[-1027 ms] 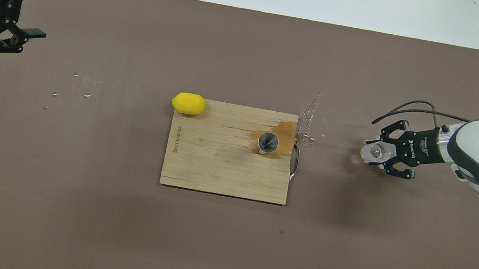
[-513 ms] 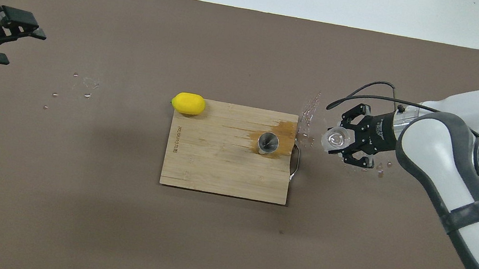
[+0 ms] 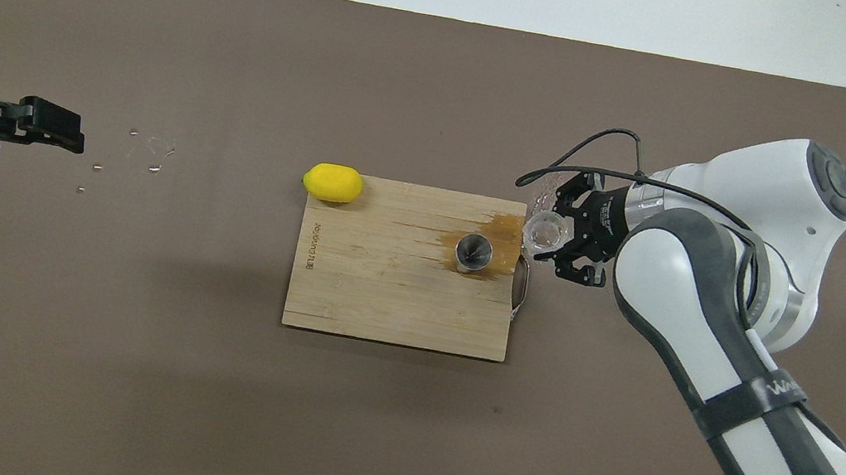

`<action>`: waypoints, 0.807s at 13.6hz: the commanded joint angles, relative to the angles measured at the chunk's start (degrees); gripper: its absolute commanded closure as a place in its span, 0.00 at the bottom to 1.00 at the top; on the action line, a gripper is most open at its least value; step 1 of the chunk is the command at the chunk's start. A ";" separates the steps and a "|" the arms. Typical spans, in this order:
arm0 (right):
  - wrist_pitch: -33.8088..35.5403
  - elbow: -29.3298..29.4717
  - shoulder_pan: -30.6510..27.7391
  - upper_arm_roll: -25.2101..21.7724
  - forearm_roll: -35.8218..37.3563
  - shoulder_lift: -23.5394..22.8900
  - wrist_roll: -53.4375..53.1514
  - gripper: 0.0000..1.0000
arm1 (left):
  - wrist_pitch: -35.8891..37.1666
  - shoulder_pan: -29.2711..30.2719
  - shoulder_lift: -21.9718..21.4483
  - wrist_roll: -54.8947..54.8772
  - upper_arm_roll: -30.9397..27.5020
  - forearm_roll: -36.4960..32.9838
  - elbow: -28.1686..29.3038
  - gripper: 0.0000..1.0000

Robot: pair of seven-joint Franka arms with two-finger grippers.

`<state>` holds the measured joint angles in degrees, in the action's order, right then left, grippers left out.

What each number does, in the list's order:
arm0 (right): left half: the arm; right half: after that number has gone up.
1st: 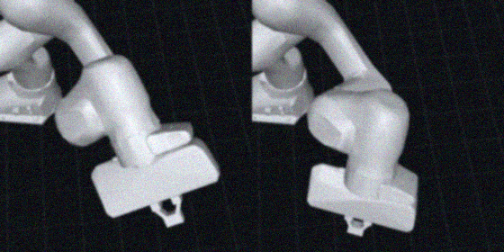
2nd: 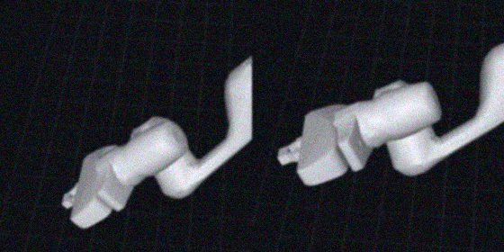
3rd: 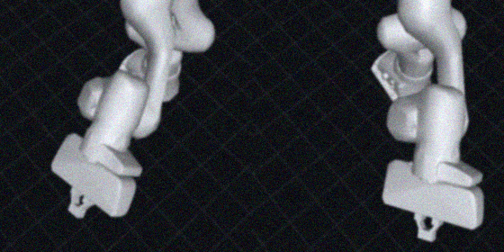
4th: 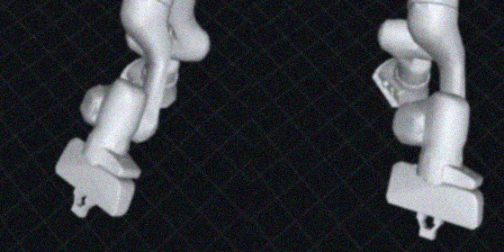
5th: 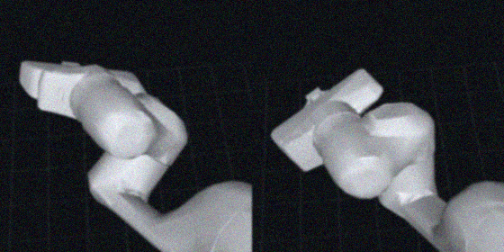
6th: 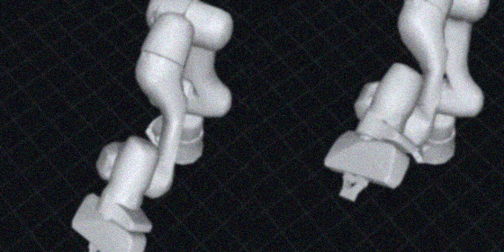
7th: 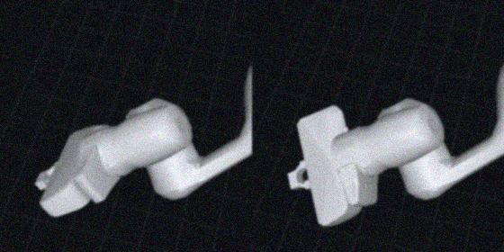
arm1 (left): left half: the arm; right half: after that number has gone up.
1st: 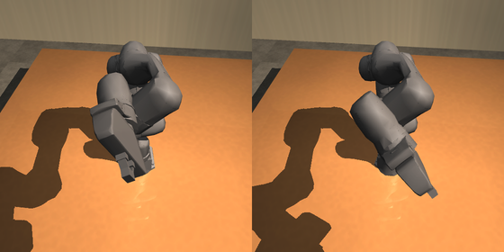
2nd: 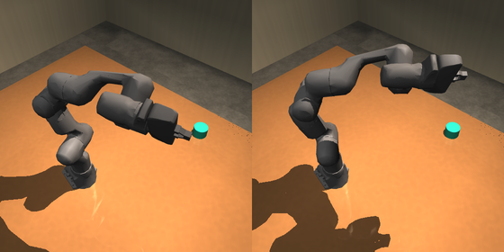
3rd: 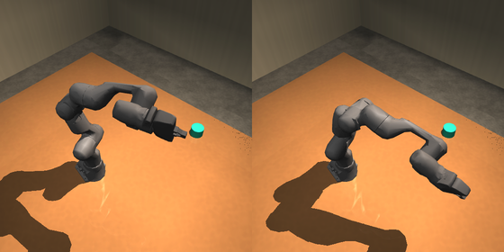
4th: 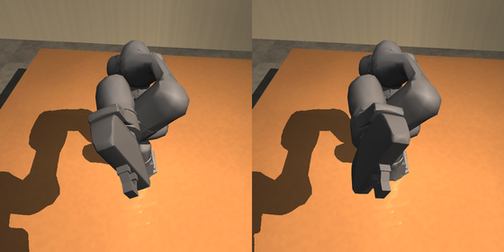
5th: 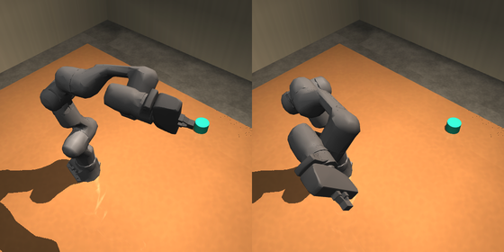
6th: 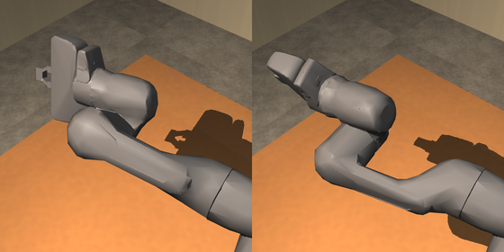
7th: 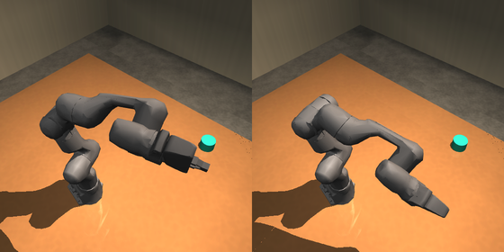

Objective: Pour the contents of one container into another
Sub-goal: 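Lift the glass over the metal cup while the left gripper returns to rest, then tilt the glass with the right gripper to pour into the metal cup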

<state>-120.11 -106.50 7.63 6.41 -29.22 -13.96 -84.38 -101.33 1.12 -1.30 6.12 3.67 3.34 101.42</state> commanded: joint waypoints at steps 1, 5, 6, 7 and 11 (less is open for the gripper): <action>-0.48 1.30 1.94 -0.26 3.02 -0.27 -3.58 1.00 | 10.68 0.73 -0.63 -4.87 1.25 -3.50 -6.21 0.00; -3.12 1.82 4.76 -0.09 9.18 -0.45 -9.57 1.00 | 19.48 -2.15 -0.90 -8.04 0.29 -4.21 -12.81 0.00; -3.20 2.09 4.76 -0.09 9.36 -0.54 -9.66 1.00 | 20.02 -4.26 -0.90 -10.32 -2.07 -4.65 -13.35 0.00; -3.20 2.09 5.20 -0.09 9.88 -0.54 -9.75 1.00 | 19.25 -4.63 -1.07 -10.52 -2.70 -4.65 -12.75 0.00; -3.20 2.70 7.21 -0.17 15.49 -0.54 -11.15 1.00 | 18.36 -1.48 -2.48 -10.86 -2.18 -4.30 -10.45 0.00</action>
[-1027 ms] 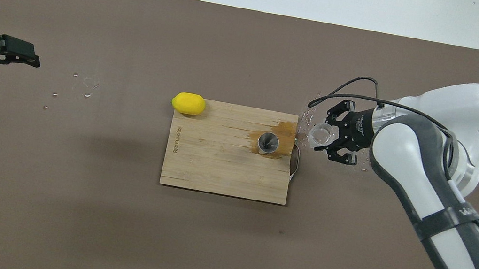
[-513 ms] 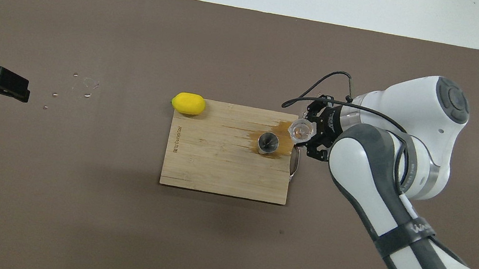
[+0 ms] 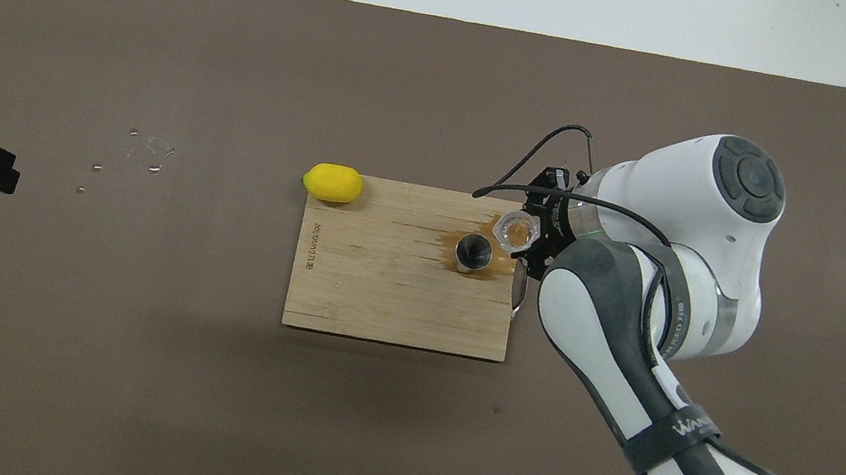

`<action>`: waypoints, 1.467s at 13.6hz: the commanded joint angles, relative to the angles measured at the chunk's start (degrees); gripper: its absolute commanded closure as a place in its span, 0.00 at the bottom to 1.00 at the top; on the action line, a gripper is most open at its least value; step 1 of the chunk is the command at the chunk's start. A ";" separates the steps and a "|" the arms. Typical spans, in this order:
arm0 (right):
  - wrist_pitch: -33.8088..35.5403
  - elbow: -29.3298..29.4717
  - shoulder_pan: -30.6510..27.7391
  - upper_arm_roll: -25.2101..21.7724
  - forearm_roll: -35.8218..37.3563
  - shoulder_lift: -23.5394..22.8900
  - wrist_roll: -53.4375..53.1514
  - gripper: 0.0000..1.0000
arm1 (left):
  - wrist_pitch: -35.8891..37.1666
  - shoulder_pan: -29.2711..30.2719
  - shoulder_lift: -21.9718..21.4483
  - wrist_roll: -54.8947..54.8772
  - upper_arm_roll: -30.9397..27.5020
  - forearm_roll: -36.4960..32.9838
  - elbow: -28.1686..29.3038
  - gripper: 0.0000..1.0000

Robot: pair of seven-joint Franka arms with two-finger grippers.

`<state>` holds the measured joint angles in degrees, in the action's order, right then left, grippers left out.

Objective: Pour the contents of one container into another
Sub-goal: 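Tilt the glass with the right gripper to pour into the metal cup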

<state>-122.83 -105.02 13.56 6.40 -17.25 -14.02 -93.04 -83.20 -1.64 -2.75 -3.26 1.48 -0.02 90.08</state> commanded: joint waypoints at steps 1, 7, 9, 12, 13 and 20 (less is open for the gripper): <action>-0.48 1.31 1.82 -0.16 5.62 -0.48 -3.46 1.00 | 0.40 2.24 -0.77 -1.32 0.02 0.79 -0.77 0.00; -0.39 1.58 3.41 -0.16 12.67 -0.13 -5.31 1.00 | 2.07 2.78 0.20 2.01 0.02 5.47 -3.94 0.00; -0.39 1.58 3.84 -0.25 13.11 -0.04 -5.49 1.00 | 2.16 2.25 0.11 1.94 0.02 4.50 -3.86 0.00; -0.39 1.58 4.90 -0.25 16.01 0.05 -6.19 1.00 | 1.90 2.17 -0.15 1.68 0.02 4.15 -3.42 0.00; -0.39 1.58 4.99 -0.25 17.50 0.13 -6.54 1.00 | 1.64 2.08 -0.41 1.67 0.02 3.89 -2.90 0.00; -0.39 1.49 8.15 -0.16 26.20 0.57 -10.49 1.00 | 0.32 1.64 -1.65 1.59 0.02 3.71 -0.43 0.00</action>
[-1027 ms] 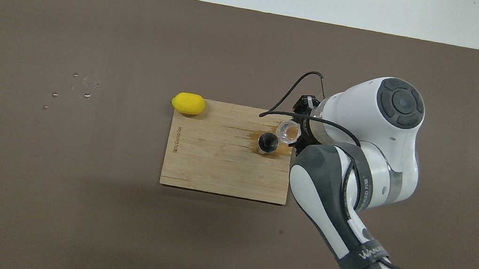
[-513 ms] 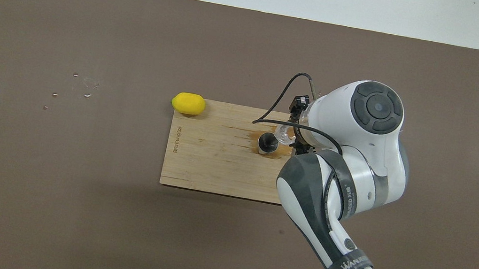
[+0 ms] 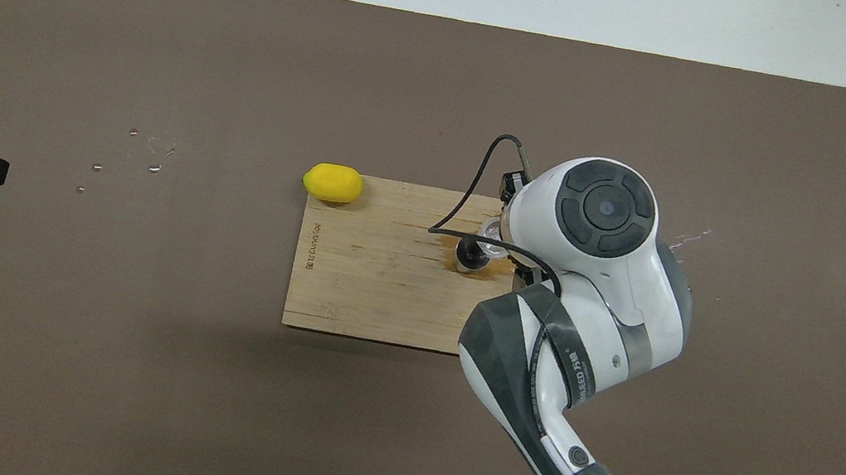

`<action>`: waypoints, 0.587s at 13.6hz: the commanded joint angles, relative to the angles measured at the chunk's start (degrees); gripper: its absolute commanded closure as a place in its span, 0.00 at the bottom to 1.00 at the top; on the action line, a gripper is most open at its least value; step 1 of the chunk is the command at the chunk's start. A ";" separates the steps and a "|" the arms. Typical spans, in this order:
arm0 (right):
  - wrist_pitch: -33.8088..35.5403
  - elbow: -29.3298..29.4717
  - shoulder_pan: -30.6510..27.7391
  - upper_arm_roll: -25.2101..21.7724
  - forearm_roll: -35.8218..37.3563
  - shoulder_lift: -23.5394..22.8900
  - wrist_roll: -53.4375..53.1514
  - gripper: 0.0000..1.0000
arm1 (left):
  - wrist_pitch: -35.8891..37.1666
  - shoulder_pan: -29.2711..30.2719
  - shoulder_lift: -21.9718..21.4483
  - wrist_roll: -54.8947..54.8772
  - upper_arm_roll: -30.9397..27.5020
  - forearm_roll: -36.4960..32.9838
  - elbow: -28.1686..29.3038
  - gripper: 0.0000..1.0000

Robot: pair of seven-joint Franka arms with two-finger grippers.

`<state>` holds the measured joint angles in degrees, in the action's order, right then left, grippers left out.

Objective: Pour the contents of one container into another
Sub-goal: 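Tilt the glass with the right gripper to pour into the metal cup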

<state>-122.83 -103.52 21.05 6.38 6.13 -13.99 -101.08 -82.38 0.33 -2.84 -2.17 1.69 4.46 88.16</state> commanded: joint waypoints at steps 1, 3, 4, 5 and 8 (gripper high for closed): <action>-0.48 -0.02 0.66 -0.14 3.35 0.63 -2.54 1.00 | -1.28 -0.42 -1.56 0.50 -0.20 -0.94 1.66 0.00; -0.40 -0.11 0.83 -0.05 5.81 0.72 -2.63 1.00 | -3.13 -0.42 -1.47 0.68 -0.20 -2.35 1.66 0.00; -0.31 -0.19 1.44 0.03 7.04 0.98 -2.89 1.00 | -4.01 -0.42 -1.47 0.59 -0.11 -2.35 2.18 0.00; -0.39 -0.37 2.14 -0.05 8.18 1.07 -3.15 1.00 | -4.19 -0.33 -1.38 0.50 -0.11 -2.35 2.19 0.00; -0.31 -0.72 2.41 0.03 10.65 1.34 -3.15 1.00 | -3.93 0.11 -1.20 0.50 -0.20 -2.09 2.80 0.00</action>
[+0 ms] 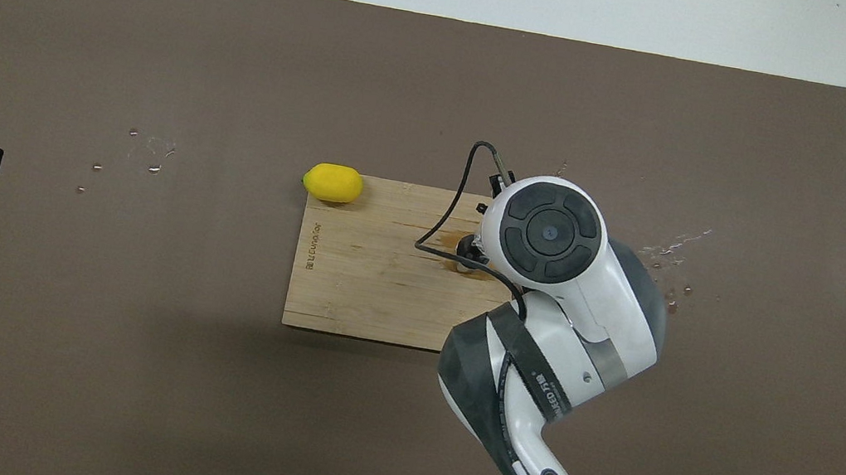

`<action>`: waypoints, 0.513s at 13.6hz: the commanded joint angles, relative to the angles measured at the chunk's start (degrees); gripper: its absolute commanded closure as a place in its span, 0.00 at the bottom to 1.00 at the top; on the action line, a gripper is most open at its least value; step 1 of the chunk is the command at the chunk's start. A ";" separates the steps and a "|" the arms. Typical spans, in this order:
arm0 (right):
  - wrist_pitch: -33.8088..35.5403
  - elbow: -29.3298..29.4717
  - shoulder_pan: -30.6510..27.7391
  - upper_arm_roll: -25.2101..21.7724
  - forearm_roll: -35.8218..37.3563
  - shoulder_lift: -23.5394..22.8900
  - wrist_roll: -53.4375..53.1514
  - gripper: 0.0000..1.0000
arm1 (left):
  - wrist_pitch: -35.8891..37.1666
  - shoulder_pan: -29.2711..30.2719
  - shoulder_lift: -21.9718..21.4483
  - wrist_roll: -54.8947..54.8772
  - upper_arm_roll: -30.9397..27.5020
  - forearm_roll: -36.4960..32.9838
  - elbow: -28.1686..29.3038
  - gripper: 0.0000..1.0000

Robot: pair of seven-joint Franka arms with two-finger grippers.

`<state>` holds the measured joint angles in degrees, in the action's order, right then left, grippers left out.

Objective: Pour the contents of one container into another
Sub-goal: 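Tilt the glass with the right gripper to pour into the metal cup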

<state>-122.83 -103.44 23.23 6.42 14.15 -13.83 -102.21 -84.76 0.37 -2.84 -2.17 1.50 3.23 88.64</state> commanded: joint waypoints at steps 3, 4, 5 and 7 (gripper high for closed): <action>0.13 -1.59 1.12 0.08 5.96 1.78 -1.94 1.00 | -1.63 -0.11 -1.65 -1.16 -0.01 -2.96 3.47 0.00; 0.13 -1.76 1.38 0.08 6.84 2.05 -1.94 1.00 | -2.07 0.06 -1.65 -0.73 0.08 -2.79 3.56 0.00; 0.13 -1.85 1.38 0.08 7.38 2.05 -1.94 1.00 | -2.07 0.07 -1.65 -0.64 -0.01 -2.53 3.47 0.00; 0.66 -1.77 1.30 0.17 7.38 2.05 -1.77 1.00 | -2.16 0.24 -1.73 -0.38 -0.10 -2.26 3.73 0.00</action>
<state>-122.64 -103.65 24.53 6.44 19.65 -13.43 -102.22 -85.48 0.38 -2.84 -2.43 1.46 1.59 90.16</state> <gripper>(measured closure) 0.493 0.000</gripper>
